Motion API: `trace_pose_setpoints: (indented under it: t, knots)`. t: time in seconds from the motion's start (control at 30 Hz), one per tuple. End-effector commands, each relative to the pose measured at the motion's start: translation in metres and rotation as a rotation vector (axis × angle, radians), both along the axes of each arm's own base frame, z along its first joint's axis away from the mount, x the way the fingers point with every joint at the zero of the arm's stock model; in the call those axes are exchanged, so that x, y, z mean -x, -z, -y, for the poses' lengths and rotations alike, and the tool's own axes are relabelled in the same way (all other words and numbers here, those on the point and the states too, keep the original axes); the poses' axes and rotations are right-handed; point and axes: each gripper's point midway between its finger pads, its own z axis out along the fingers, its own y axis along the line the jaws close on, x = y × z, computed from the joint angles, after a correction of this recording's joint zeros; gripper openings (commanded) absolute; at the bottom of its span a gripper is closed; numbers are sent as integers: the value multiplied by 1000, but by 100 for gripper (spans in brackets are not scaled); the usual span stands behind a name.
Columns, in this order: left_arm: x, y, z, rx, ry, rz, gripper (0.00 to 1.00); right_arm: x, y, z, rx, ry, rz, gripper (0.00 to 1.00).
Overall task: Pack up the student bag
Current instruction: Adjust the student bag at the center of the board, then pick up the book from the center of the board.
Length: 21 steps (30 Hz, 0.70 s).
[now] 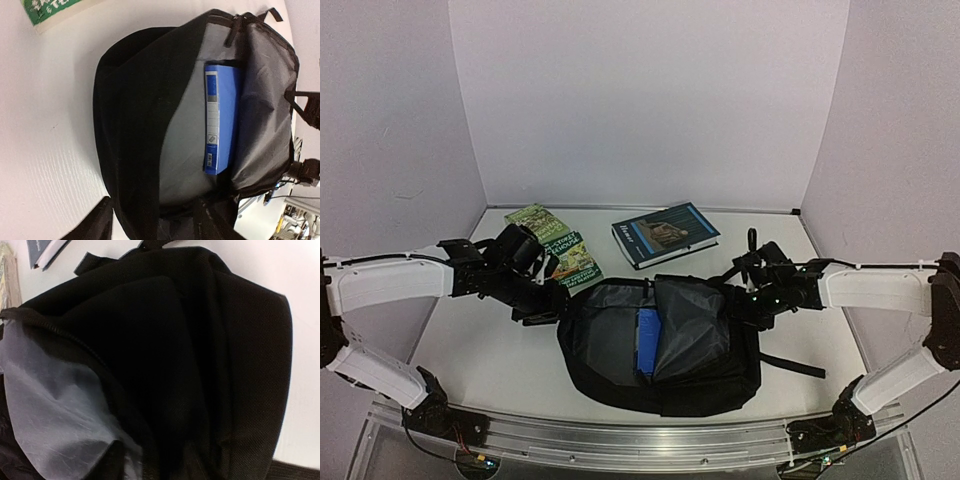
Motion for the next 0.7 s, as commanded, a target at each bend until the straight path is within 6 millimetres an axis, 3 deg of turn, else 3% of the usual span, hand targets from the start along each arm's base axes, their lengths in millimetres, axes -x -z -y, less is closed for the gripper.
trace_pose_setpoints:
  t: [0.0, 0.2, 0.4, 0.47, 0.67]
  knots:
    - [-16, -55, 0, 56, -4, 110, 67, -19, -63, -1, -22, 16, 130, 59]
    - [-50, -81, -22, 111, -75, 164, 83, -43, -129, -3, -50, 45, 281, 78]
    - [-93, -89, -37, 214, -119, 174, 92, -97, -165, -23, -116, 63, 362, 80]
    - [-106, -89, -41, 223, -135, 183, 93, -117, -164, -33, -160, 59, 370, 80]
    - [-134, -92, -52, 230, -176, 200, 95, -176, -139, -57, -364, 78, 350, 73]
